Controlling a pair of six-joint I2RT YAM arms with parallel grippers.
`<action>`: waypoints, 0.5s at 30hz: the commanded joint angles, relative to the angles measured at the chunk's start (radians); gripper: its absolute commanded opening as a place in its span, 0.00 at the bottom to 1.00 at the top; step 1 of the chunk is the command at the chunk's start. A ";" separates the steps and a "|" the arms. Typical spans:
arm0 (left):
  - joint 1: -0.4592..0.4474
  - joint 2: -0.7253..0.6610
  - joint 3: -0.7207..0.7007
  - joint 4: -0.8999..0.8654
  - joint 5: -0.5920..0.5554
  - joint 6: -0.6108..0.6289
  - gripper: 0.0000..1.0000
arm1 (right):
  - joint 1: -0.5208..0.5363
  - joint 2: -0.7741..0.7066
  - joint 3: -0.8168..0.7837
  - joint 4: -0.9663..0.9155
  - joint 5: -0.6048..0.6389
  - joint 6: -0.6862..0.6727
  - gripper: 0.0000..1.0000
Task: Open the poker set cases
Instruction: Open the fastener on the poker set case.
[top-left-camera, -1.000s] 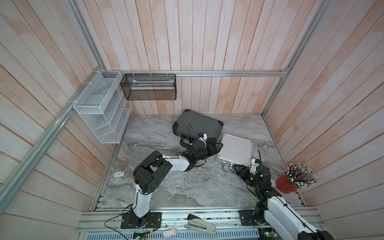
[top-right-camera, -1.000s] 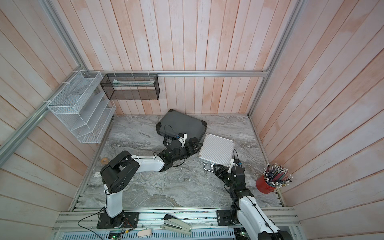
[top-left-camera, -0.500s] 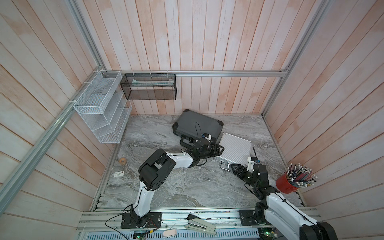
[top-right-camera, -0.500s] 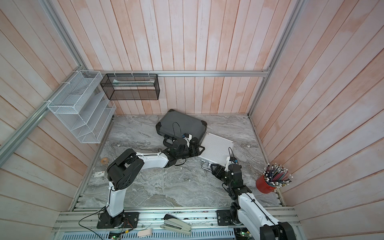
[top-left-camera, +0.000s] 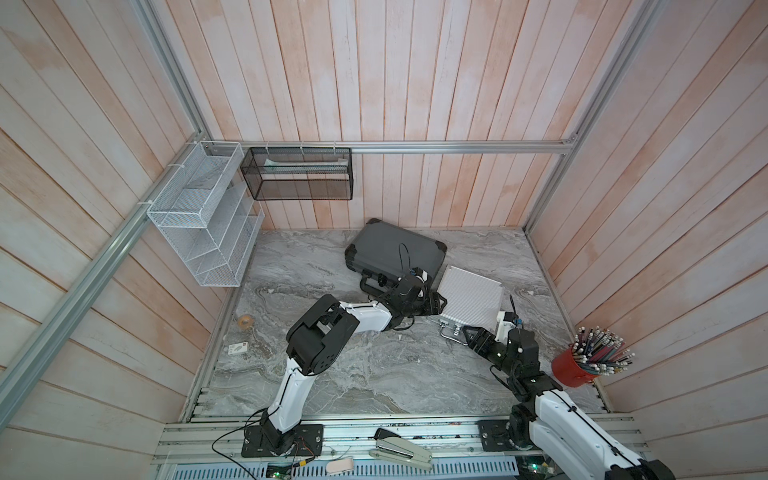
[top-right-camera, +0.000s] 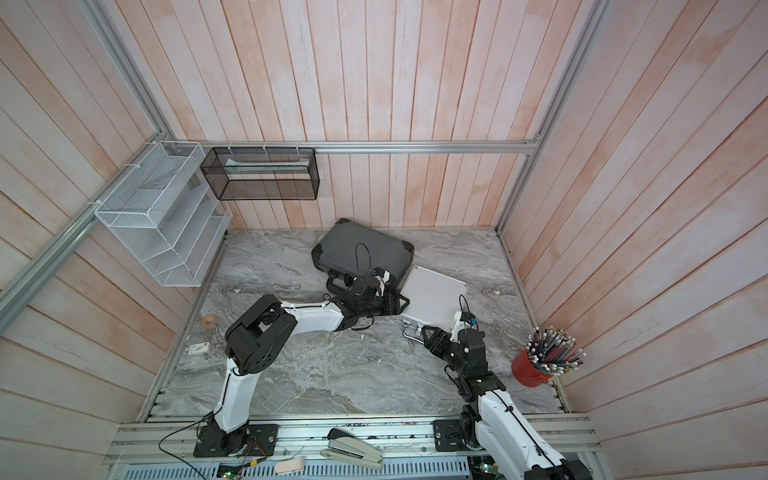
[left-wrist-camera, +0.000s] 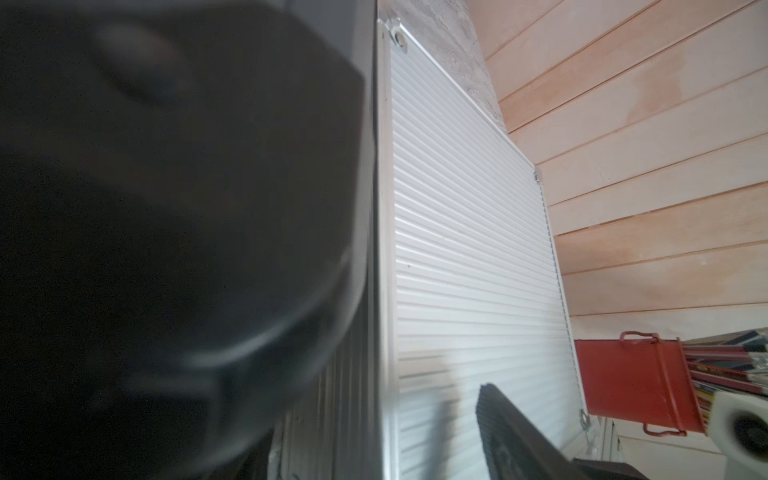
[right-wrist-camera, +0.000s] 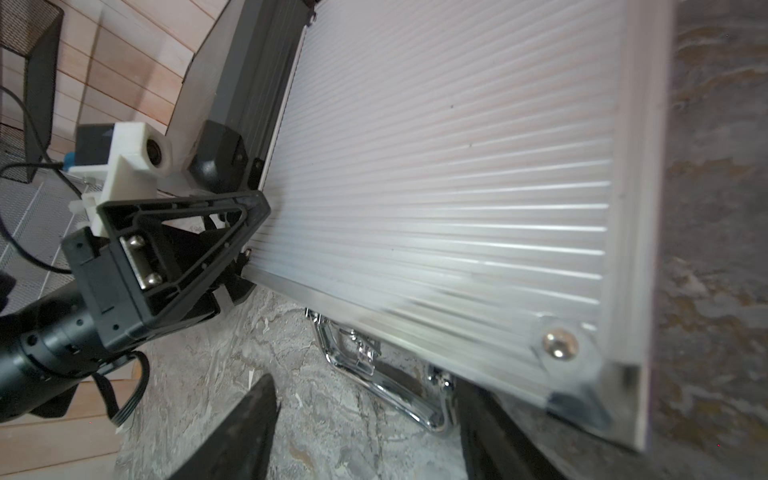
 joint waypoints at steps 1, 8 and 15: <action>0.005 0.027 0.023 -0.029 0.010 0.033 0.78 | 0.033 0.043 0.043 0.059 -0.030 -0.030 0.69; 0.005 0.045 0.028 -0.039 0.014 0.038 0.73 | 0.072 0.141 0.069 0.127 -0.009 -0.044 0.69; 0.005 0.055 0.013 -0.018 0.030 0.024 0.69 | 0.073 0.200 0.082 0.166 -0.016 -0.047 0.70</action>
